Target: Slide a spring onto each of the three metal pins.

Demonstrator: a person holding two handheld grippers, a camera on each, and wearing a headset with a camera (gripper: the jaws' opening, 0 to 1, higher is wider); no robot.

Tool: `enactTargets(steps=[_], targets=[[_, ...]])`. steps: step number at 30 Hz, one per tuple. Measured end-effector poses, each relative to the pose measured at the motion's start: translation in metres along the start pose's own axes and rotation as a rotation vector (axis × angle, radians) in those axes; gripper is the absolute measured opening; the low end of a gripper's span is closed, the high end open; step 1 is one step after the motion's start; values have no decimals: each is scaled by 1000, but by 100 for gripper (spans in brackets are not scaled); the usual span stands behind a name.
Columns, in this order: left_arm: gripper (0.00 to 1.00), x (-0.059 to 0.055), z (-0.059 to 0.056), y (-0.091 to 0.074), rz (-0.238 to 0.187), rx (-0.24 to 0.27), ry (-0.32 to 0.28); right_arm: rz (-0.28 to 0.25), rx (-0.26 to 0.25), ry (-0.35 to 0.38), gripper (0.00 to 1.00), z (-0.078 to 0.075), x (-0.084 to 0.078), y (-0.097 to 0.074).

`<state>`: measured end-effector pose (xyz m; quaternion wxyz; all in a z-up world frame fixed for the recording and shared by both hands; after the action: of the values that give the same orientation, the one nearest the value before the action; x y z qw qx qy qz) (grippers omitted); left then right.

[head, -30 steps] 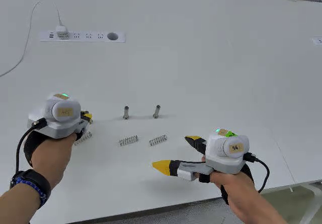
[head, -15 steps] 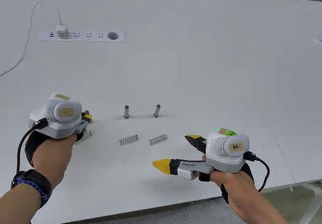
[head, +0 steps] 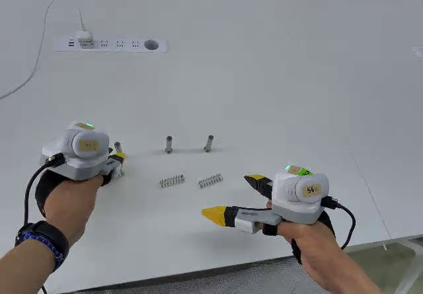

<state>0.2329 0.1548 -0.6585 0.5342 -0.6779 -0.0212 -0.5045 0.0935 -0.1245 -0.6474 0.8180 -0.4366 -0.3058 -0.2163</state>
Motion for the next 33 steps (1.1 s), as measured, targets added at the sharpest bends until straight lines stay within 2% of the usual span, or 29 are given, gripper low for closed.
enactTargets(steps=[17, 33], targets=[[30, -17, -1, -15, 24, -27, -3, 7, 5, -15, 85, -1, 2, 3], [44, -29, 0, -37, 10, -62, 7, 8, 11, -25, 85, -2, 7, 8]])
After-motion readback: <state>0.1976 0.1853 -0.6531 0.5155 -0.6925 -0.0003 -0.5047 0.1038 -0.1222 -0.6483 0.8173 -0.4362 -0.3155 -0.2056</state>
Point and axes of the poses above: the centre of the closed fingertips' face, and the gripper's own axes: y roughly forward along the fingers, z roughly to its left, x roughly out of its top, the point moved 10 cm from there along -y, roughly backward along the fingers, and after that the axes turned 9 degrees about y, right-handed, at the moved point
